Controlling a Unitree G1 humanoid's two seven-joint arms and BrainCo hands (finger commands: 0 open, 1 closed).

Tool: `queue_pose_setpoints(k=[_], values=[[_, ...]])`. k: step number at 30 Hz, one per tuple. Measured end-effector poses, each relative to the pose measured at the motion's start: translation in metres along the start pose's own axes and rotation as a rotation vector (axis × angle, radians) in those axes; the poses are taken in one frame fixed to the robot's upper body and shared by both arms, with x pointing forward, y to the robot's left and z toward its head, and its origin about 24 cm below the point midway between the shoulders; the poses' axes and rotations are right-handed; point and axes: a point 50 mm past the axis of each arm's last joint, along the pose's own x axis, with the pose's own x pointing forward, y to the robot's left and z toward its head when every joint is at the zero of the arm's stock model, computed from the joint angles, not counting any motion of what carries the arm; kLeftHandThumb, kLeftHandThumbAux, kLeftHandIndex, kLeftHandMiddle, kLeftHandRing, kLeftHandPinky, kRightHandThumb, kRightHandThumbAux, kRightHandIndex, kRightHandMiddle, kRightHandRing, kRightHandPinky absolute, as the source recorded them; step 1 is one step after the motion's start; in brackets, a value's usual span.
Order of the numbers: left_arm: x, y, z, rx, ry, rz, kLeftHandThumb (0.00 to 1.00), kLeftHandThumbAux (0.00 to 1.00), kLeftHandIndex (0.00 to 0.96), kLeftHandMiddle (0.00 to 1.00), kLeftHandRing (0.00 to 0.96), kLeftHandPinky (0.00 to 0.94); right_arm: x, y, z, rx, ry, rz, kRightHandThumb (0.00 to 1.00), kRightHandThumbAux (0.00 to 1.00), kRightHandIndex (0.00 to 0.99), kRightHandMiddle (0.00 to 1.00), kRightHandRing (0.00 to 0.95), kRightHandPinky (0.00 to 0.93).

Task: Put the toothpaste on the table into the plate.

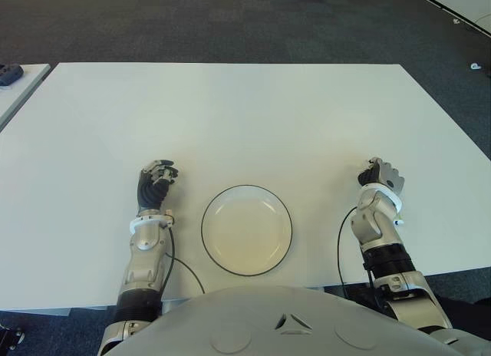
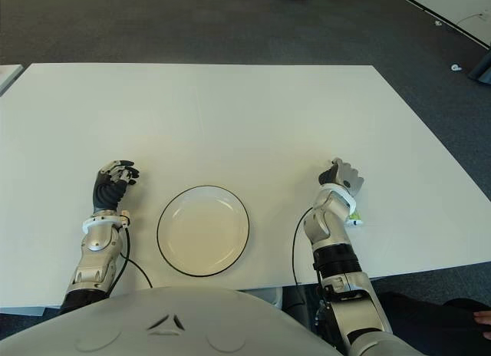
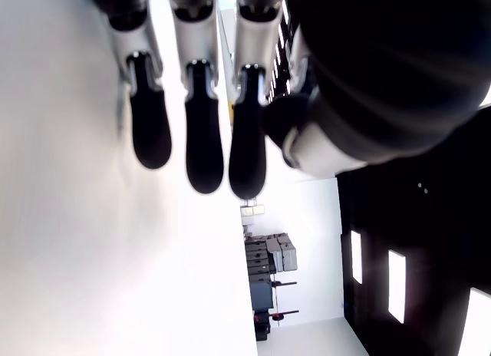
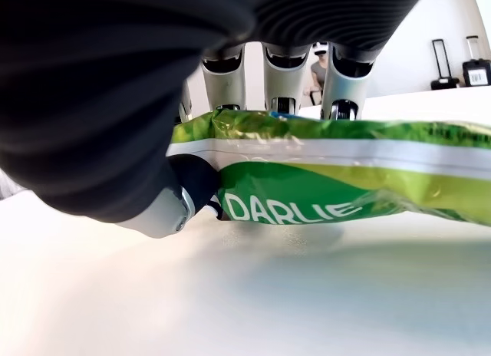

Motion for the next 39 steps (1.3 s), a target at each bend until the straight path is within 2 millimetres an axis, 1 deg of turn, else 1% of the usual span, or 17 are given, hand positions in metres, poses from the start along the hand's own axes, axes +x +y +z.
queue_pose_setpoints(k=[11, 19, 23, 26, 31, 39], values=[[0.0, 0.0, 0.0, 0.001, -0.001, 0.0, 0.703, 0.718, 0.429, 0.53, 0.518, 0.499, -0.005, 0.002, 0.0, 0.06, -0.018, -0.022, 0.706, 0.707, 0.44, 0.794, 0.803, 0.82], [0.0, 0.001, 0.0, 0.001, -0.001, 0.0, 0.703, 0.717, 0.43, 0.532, 0.521, 0.502, -0.011, 0.006, -0.002, 0.091, -0.062, -0.059, 0.706, 0.707, 0.439, 0.789, 0.791, 0.808], [0.001, 0.001, 0.0, 0.0, -0.002, 0.0, 0.702, 0.717, 0.43, 0.532, 0.525, 0.505, -0.017, 0.005, -0.002, 0.125, -0.093, -0.079, 0.707, 0.709, 0.44, 0.785, 0.786, 0.806], [0.002, 0.001, 0.0, 0.0, -0.003, -0.001, 0.702, 0.716, 0.43, 0.529, 0.527, 0.508, -0.025, 0.004, 0.0, 0.168, -0.123, -0.086, 0.708, 0.71, 0.44, 0.782, 0.785, 0.81], [0.003, 0.001, 0.0, 0.003, -0.003, -0.003, 0.701, 0.716, 0.43, 0.531, 0.53, 0.511, -0.038, -0.005, 0.006, 0.258, -0.2, -0.143, 0.708, 0.712, 0.44, 0.781, 0.789, 0.817], [0.003, 0.0, 0.0, 0.003, -0.008, -0.004, 0.703, 0.717, 0.429, 0.536, 0.528, 0.514, -0.044, -0.018, 0.011, 0.355, -0.279, -0.21, 0.711, 0.714, 0.441, 0.786, 0.795, 0.812]])
